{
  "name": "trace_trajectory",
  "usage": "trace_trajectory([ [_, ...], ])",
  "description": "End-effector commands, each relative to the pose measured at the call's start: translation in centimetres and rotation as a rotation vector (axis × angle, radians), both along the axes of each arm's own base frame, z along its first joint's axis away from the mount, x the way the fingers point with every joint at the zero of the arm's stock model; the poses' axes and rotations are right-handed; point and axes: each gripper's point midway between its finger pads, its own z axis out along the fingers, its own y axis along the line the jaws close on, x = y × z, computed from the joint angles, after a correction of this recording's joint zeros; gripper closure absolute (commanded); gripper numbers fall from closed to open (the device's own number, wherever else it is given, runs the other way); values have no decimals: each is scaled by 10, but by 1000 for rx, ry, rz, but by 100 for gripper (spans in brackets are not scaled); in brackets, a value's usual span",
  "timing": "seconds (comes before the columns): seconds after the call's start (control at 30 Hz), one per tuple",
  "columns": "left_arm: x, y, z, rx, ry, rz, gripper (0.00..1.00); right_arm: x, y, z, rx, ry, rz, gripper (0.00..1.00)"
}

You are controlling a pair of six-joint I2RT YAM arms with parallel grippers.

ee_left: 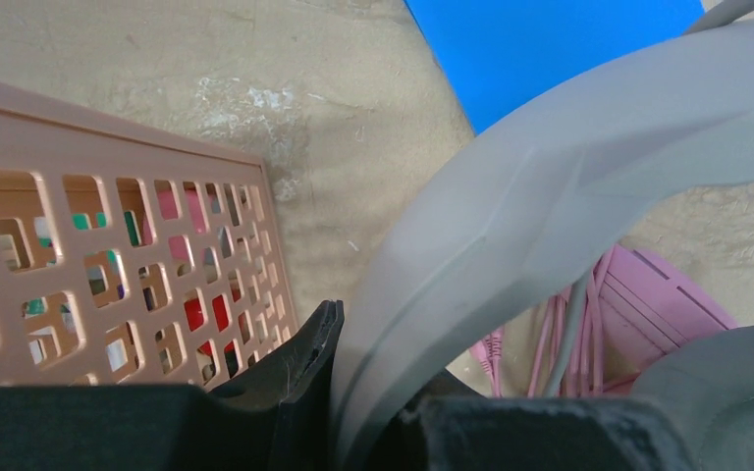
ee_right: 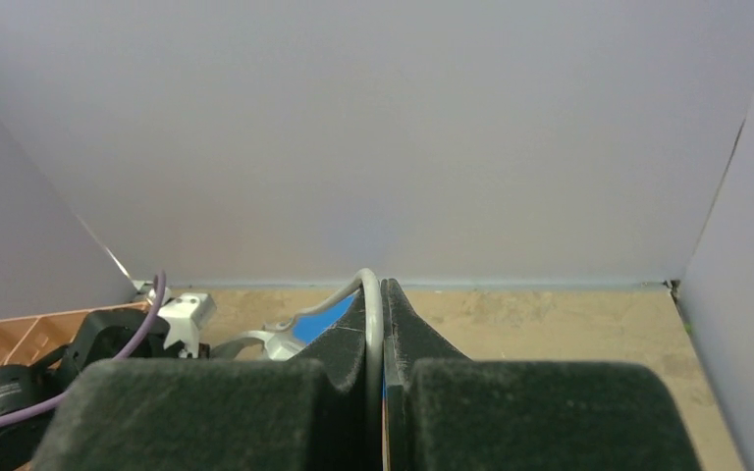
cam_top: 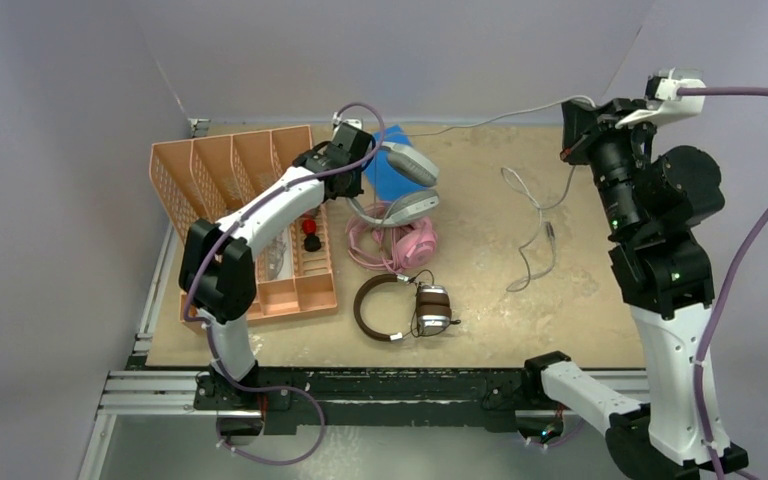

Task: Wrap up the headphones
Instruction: Wrap the headphones cable around the headphones.

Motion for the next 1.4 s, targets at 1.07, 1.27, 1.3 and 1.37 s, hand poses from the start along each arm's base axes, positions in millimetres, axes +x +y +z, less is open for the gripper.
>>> trace_trajectory([
  [1.07, 120, -10, 251, -554, -567, 311, 100, -138, 128, -155, -243, 100, 1034, 100],
  [1.27, 113, 0, 292, -646, -634, 283, 100, -125, 122, -205, -191, 248, 967, 100],
  [1.3, 110, 2, 302, -662, -654, 277, 100, -125, 121, -214, -179, 261, 959, 100],
  [1.37, 101, 2, 325, -699, -694, 249, 100, -122, 119, -231, -145, 275, 924, 100],
])
